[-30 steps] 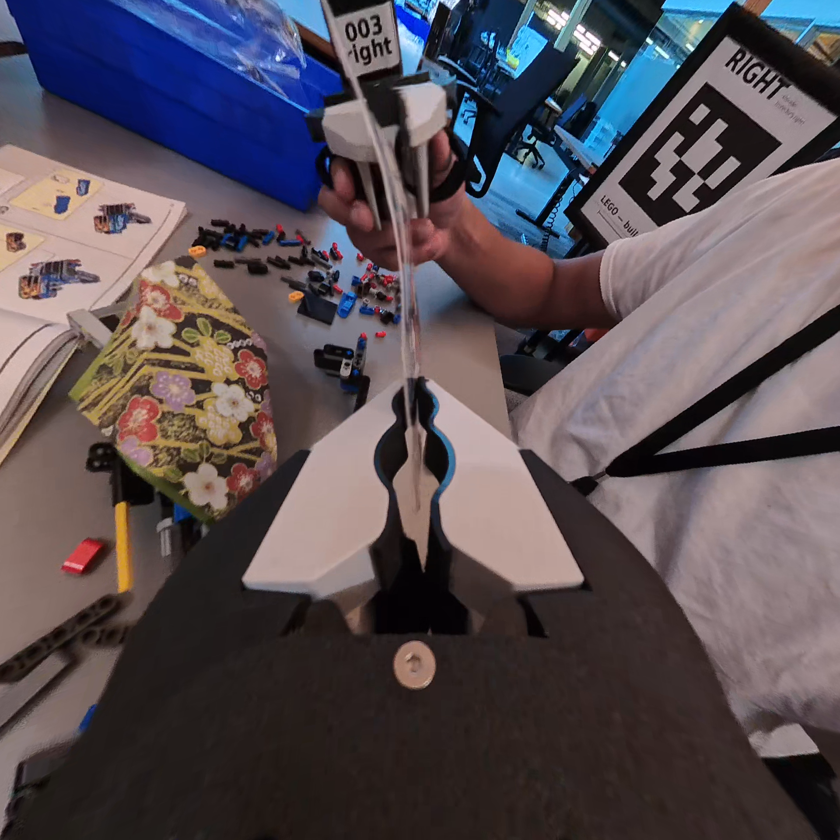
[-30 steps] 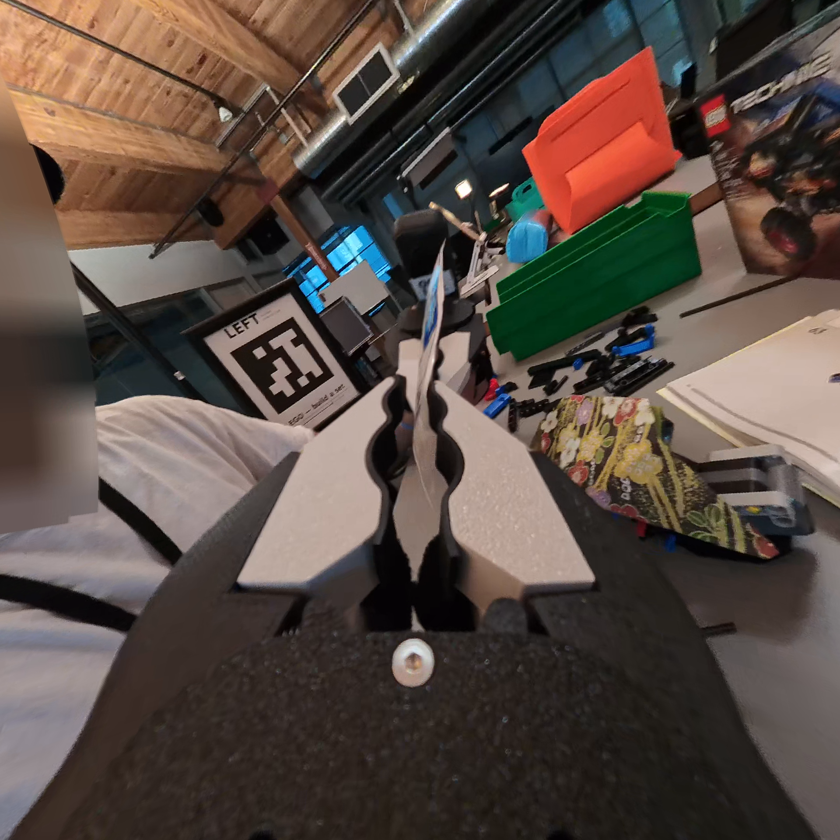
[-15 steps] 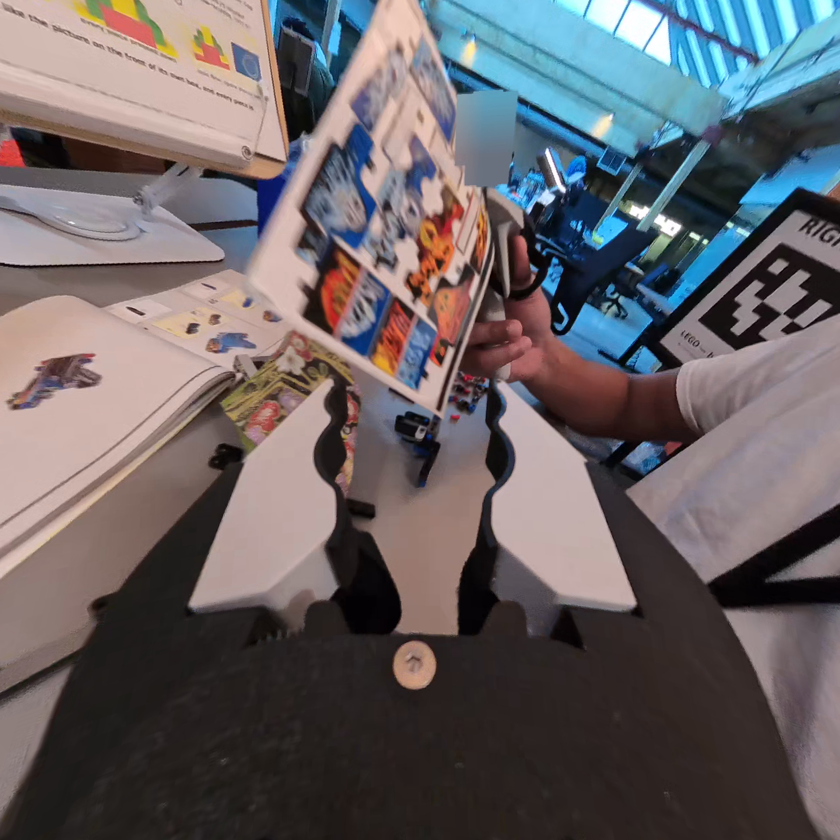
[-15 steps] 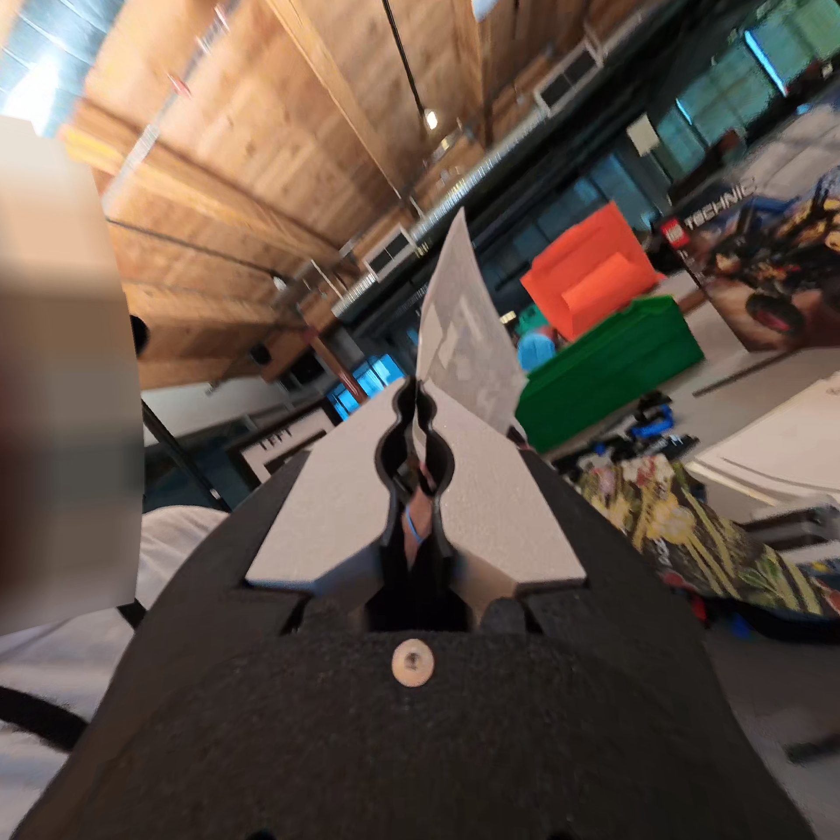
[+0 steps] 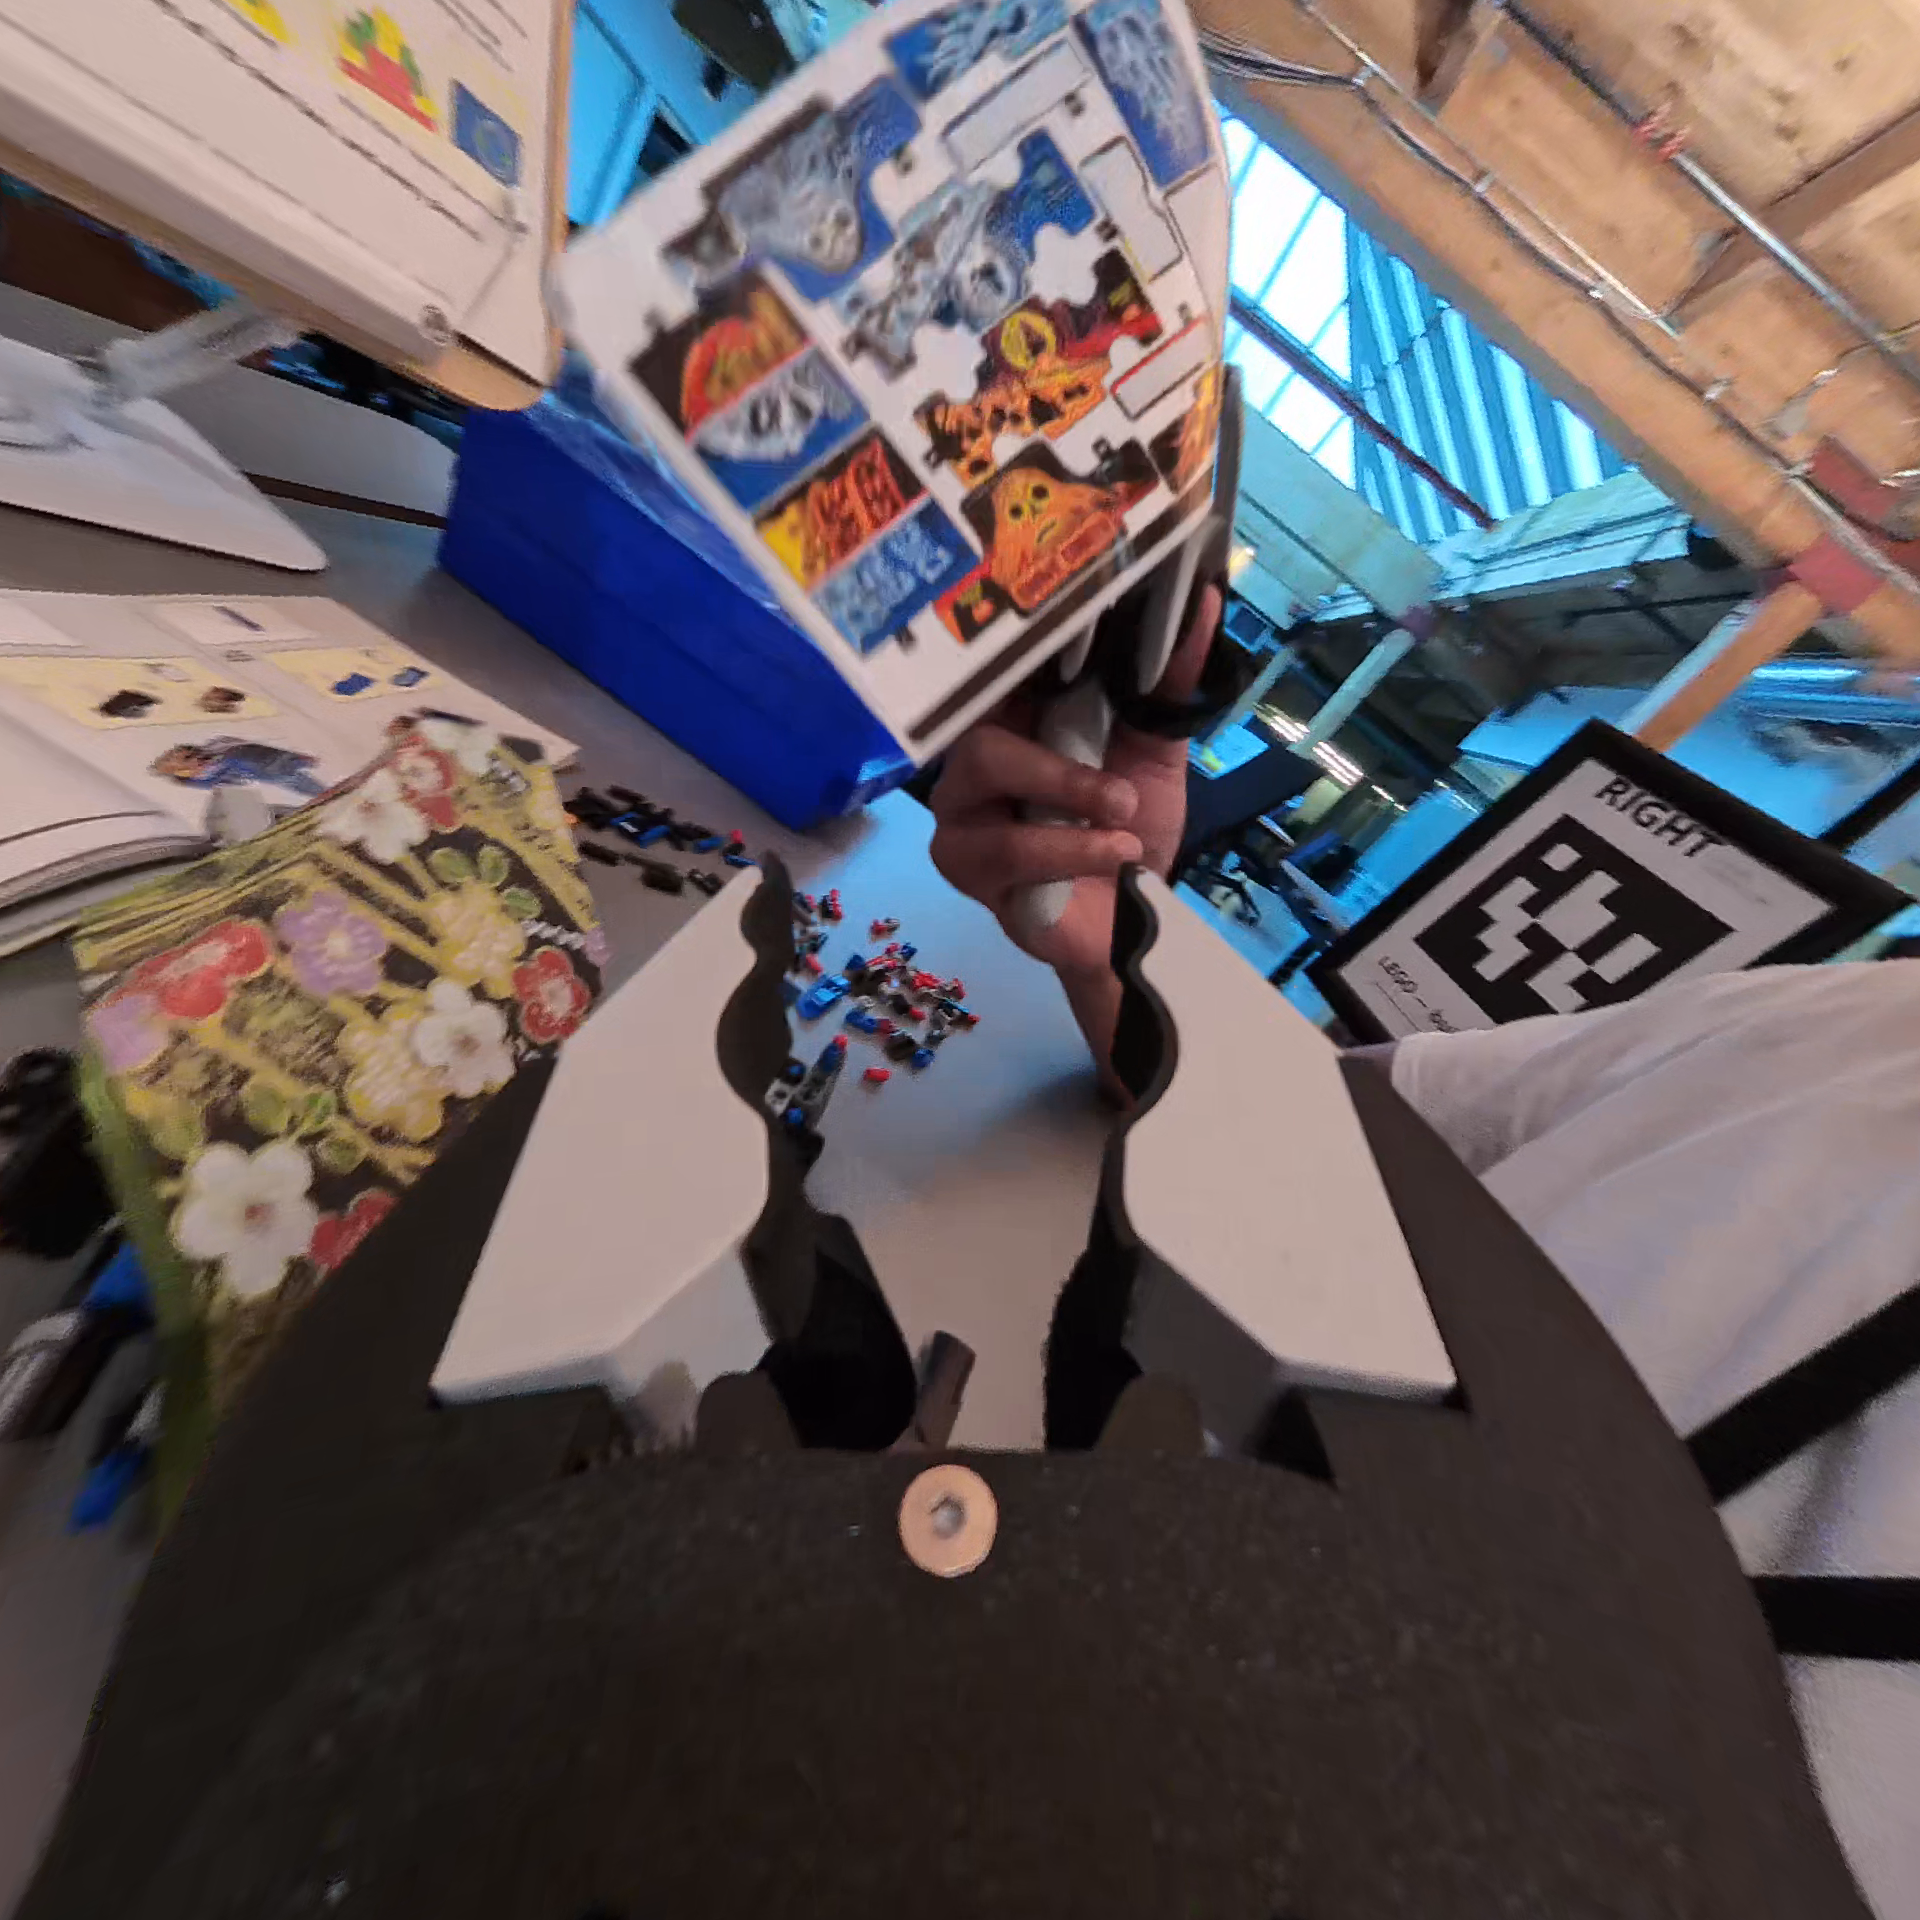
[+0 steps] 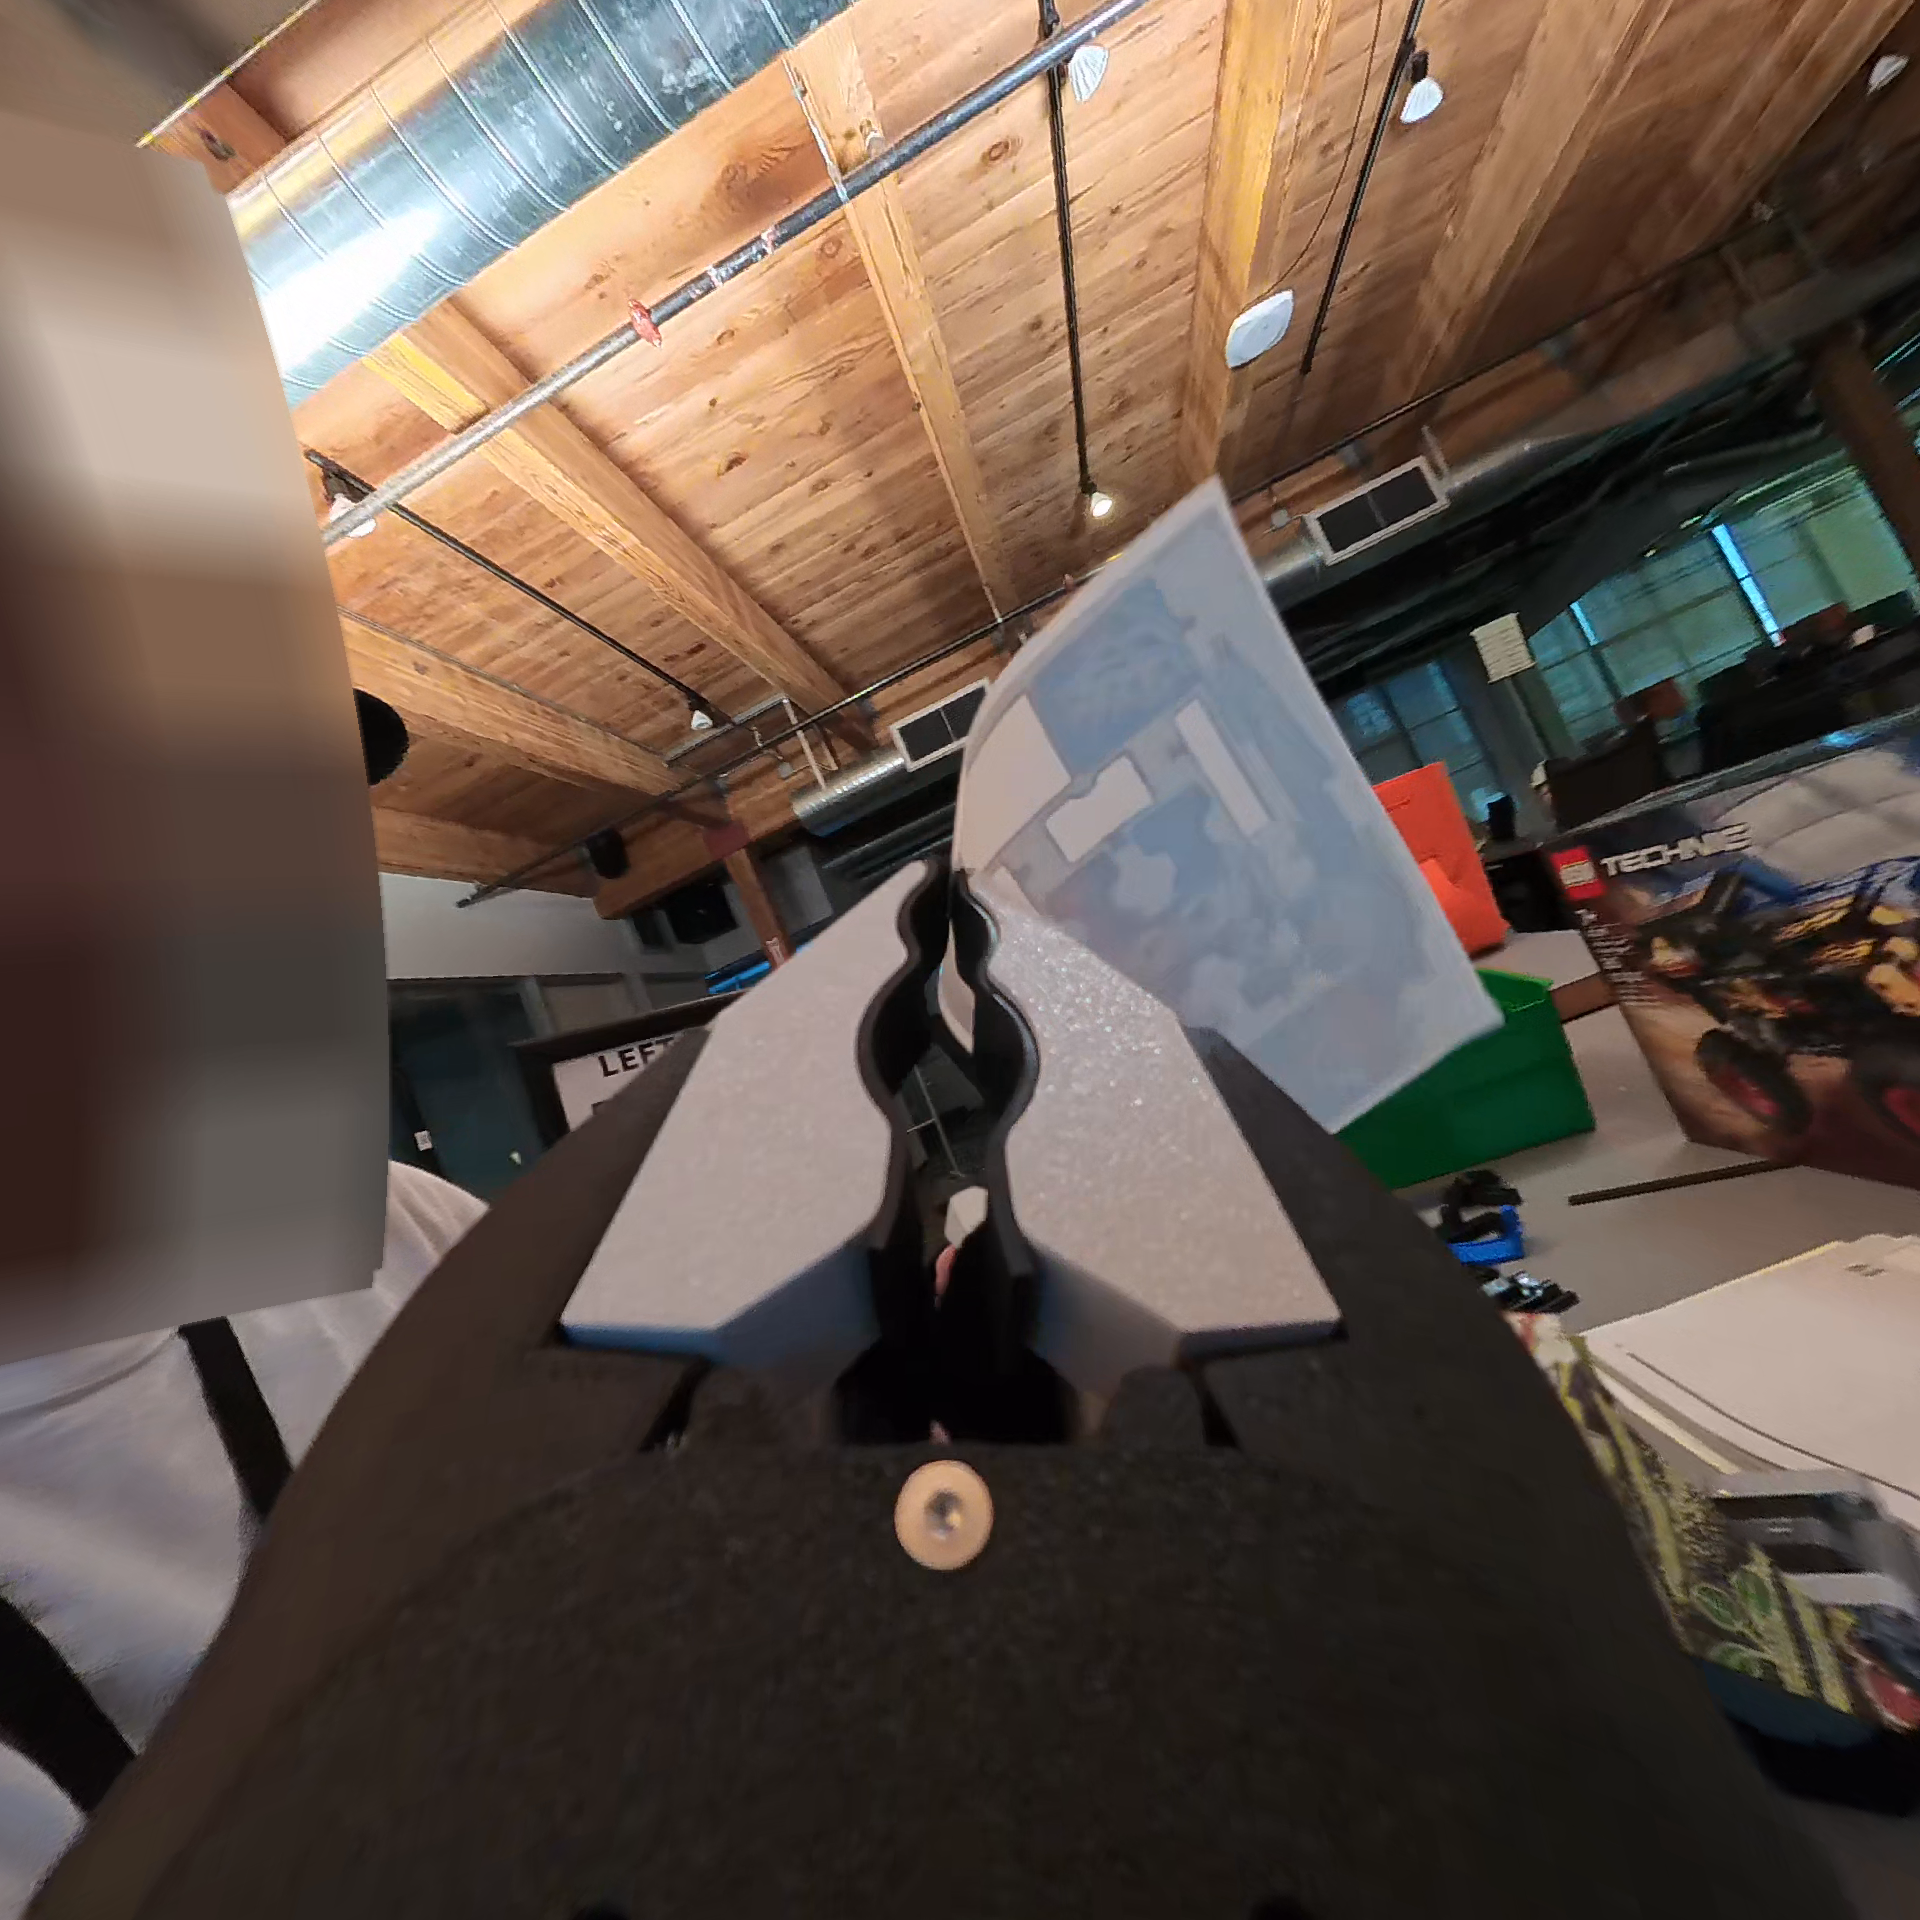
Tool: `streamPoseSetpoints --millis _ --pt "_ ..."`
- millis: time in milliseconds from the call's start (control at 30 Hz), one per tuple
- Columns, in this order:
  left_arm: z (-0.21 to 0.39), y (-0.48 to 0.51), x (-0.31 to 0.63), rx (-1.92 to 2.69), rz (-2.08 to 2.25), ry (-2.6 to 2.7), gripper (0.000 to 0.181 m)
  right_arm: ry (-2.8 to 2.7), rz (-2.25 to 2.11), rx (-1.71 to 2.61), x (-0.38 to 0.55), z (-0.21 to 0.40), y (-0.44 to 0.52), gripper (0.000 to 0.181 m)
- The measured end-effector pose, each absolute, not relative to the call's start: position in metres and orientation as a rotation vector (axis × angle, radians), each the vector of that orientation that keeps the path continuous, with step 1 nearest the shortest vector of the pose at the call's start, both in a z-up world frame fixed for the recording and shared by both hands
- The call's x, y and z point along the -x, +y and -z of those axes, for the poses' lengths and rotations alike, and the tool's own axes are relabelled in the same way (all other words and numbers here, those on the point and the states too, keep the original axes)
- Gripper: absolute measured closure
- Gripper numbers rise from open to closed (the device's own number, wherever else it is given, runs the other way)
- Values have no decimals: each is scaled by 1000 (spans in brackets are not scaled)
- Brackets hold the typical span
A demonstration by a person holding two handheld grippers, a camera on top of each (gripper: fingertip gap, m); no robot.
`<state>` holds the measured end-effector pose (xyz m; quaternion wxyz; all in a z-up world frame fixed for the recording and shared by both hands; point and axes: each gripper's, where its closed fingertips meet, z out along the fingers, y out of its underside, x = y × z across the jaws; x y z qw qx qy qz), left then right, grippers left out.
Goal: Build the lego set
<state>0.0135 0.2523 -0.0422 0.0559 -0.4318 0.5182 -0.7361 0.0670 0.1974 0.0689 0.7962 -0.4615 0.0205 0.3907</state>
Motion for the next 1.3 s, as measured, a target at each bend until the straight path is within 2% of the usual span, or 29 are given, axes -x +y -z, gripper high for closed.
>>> streamPoseSetpoints --millis 100,233,367,600,667,800,900,967,1067,1100,1200,1300 --pt "43 260 -5 1317 2135 1520 127 64 -845 986 -74 -70 194 181" --pt "42 273 4 1199 1773 1562 127 69 -927 1096 -62 -54 209 181" --pt "15 290 9 1031 1540 1673 120 -3 -975 1293 -39 -32 221 181" --pt "-5 282 -3 848 1312 2150 103 -173 -1120 1587 -5 0 215 181" --pt "2 267 -2 754 1208 2357 105 -235 -1080 1664 2 9 212 181" --pt "17 236 8 612 1072 2722 117 -302 -973 1750 6 17 209 181" --pt "25 221 12 555 995 2892 146 -367 -848 1806 7 25 207 181" --pt "33 212 16 524 944 2966 155 -357 -794 1822 4 25 209 181" --pt "41 215 -1 566 807 2897 181 -335 -731 1813 -3 23 211 181" --pt "39 215 -2 580 841 2880 181 -315 -696 1800 -8 21 213 181" --pt "22 224 -17 700 1049 2696 181 -215 -557 1685 -33 2 219 160" --pt "-14 233 -27 841 1525 2381 181 -180 -467 1572 -49 -20 214 158"
